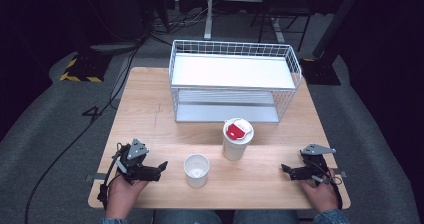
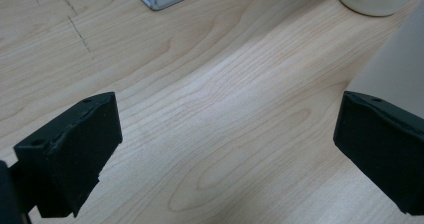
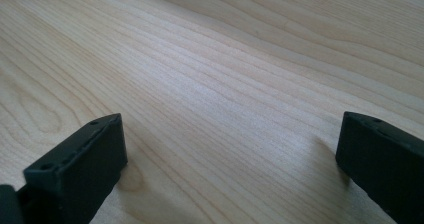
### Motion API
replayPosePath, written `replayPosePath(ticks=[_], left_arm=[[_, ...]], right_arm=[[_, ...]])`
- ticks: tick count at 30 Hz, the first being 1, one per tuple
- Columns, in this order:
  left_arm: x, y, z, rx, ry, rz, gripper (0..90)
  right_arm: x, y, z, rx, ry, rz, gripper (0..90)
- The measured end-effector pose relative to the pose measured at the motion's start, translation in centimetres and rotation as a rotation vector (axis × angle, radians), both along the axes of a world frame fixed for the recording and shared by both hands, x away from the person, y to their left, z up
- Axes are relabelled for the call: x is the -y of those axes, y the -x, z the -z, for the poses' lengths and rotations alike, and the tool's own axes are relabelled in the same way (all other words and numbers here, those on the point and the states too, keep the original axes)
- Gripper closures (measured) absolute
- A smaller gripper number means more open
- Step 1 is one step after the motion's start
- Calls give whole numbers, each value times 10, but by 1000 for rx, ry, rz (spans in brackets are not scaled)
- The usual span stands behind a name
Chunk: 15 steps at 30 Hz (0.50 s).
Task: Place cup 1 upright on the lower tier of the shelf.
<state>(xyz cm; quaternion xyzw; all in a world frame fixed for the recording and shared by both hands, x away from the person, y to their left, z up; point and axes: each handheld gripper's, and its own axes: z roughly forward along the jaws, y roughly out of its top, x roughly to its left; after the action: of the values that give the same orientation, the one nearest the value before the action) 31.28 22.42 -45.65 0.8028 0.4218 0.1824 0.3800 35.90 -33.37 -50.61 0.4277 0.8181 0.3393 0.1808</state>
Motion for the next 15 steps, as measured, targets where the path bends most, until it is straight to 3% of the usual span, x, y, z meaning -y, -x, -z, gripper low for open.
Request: replayPosePath(ticks=[5,15], left_arm=[[1,6,-9,23,-1,13,0],[12,16,-28,63,51,61,0]], right_arm=[[0,0,0,0,0,0,2],[0,0,0,-1,-1,-1,2]])
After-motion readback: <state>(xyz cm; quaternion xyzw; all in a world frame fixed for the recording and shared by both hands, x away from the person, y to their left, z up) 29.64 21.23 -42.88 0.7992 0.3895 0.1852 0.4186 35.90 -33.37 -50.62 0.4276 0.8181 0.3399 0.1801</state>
